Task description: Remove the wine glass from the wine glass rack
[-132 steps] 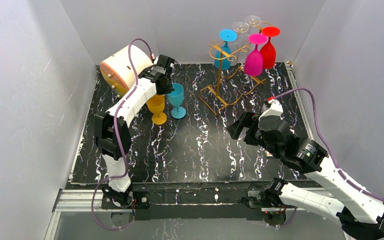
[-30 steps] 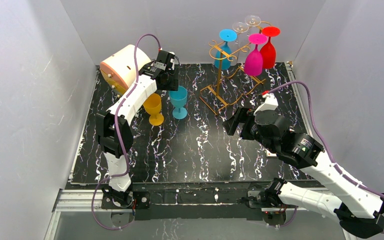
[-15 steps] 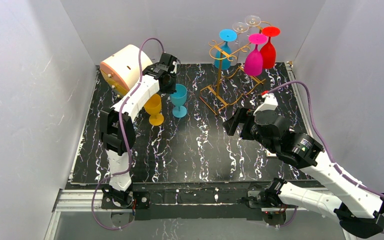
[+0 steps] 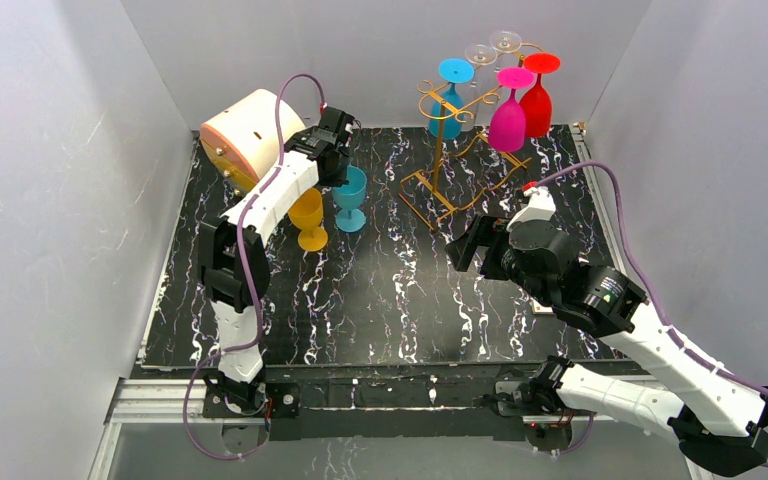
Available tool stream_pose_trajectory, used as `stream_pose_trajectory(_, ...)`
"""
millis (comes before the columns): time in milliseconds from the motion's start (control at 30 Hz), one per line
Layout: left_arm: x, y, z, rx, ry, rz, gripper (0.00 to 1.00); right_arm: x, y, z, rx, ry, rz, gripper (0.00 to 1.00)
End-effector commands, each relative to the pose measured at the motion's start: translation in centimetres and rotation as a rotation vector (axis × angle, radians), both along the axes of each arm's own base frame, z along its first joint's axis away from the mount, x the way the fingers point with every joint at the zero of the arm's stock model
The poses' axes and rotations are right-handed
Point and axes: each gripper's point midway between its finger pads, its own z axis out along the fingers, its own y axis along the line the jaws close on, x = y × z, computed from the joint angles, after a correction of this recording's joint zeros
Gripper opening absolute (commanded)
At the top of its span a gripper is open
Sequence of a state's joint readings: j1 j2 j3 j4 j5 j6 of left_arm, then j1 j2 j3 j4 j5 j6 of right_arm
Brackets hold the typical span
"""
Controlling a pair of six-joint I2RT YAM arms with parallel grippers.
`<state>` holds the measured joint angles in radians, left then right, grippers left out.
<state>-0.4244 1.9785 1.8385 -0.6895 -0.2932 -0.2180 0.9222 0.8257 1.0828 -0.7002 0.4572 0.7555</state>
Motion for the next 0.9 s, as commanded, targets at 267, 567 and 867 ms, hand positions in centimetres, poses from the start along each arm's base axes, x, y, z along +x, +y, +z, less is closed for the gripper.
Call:
stream_pose_trajectory(267, -0.8, 2.9, 3.0, 0.038, -0.063, 0.107, 0.27, 0.9, -0.9, 2.3, -0.008, -0.081, -0.036, 0.99)
stream_pose_trajectory(567, -0.9, 2.6, 7.4, -0.017, -0.146, 0.092, 0.58, 2.8, -2.7, 2.6, -0.202, -0.124, -0.107, 0.99)
stream_pose_trajectory(867, -4.0, 2.2, 12.5, -0.172, -0.237, 0.086, 0.86, 4.8, -3.3, 0.6, -0.288, -0.063, -0.105, 0.99)
